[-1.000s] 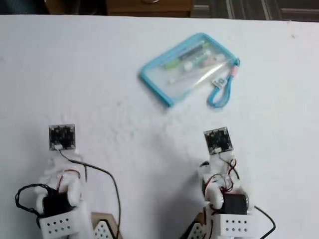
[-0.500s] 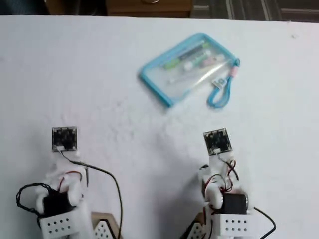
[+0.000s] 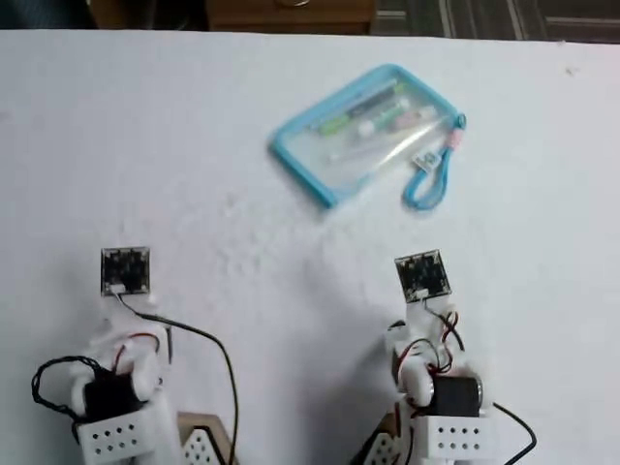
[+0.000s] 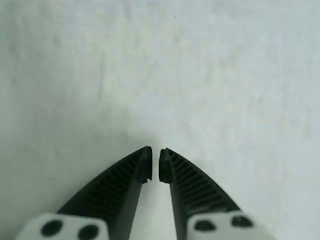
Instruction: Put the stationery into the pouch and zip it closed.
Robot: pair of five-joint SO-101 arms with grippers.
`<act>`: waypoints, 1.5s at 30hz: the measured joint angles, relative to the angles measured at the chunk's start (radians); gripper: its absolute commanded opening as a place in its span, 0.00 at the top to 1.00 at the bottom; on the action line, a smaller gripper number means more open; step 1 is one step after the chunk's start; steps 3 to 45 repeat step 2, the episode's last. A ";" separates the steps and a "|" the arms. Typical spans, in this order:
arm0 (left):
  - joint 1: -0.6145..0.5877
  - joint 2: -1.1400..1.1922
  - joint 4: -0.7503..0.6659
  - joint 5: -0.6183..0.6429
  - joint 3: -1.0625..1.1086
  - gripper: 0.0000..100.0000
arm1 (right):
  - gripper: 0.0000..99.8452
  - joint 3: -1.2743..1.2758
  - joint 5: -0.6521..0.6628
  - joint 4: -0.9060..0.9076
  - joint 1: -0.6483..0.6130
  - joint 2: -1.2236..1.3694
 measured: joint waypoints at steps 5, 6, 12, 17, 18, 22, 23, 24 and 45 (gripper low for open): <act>0.000 0.000 0.000 0.000 0.000 0.96 | 0.96 0.000 0.000 0.000 0.000 0.000; 0.000 0.000 0.000 0.000 0.000 0.96 | 0.96 0.000 0.000 0.000 0.000 0.000; 0.000 0.000 0.000 0.000 0.000 0.96 | 0.96 0.000 0.000 0.000 0.000 0.000; 0.000 0.000 0.000 0.000 0.000 0.96 | 0.96 0.000 0.000 0.000 0.000 0.000; 0.000 0.000 0.000 0.000 0.000 0.96 | 0.96 0.000 0.000 0.000 0.000 0.000; 0.000 0.000 0.000 0.000 0.000 0.96 | 0.96 0.000 0.000 0.000 0.000 0.000; 0.000 0.000 0.000 0.000 0.000 0.96 | 0.96 0.000 0.000 0.000 0.000 0.000; 0.000 0.000 0.000 0.000 0.000 0.96 | 0.96 0.000 0.000 0.000 0.000 0.000; 0.000 0.000 0.000 0.000 0.000 0.96 | 0.96 0.000 0.000 0.000 0.000 0.000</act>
